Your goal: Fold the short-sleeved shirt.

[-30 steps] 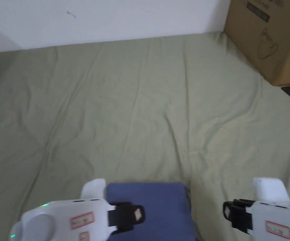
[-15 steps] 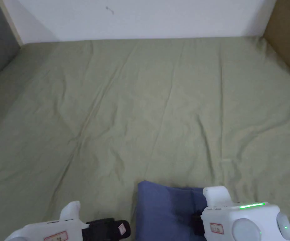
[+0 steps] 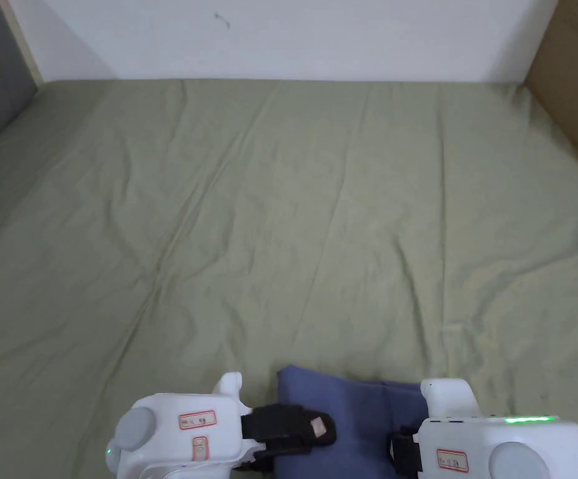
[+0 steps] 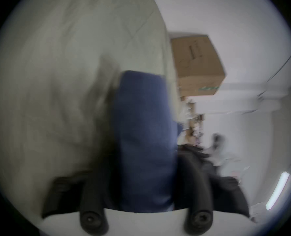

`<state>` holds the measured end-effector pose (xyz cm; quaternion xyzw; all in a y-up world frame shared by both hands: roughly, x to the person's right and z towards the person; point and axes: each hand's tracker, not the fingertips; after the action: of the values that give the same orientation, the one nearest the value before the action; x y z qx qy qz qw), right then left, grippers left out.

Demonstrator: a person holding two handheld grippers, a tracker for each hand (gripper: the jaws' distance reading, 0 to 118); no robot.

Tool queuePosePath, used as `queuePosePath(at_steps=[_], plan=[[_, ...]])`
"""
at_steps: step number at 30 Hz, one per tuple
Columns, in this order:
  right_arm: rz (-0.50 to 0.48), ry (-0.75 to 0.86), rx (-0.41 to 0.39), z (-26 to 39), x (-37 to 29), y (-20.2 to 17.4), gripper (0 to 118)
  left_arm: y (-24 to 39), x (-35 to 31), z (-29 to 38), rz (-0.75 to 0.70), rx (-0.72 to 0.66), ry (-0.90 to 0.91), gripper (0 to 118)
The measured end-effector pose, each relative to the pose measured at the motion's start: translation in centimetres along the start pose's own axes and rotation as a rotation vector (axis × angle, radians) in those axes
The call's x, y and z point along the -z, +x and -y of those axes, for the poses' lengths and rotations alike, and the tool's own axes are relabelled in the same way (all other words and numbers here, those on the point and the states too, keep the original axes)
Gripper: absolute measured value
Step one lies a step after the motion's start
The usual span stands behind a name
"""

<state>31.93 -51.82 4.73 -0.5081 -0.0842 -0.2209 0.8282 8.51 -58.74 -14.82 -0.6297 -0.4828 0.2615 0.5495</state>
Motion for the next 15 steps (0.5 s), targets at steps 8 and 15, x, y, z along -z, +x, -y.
queuePosePath(at_steps=[8,15], plan=[[-0.010,0.158,0.045,-1.4,-4.3,-1.5,2,1.7,-4.9,-1.4,-0.152,0.141,-0.030,32],[0.004,0.245,0.027,-2.7,-7.2,-3.1,2,0.5,-19.2,-6.4,-0.587,0.211,0.091,32]])
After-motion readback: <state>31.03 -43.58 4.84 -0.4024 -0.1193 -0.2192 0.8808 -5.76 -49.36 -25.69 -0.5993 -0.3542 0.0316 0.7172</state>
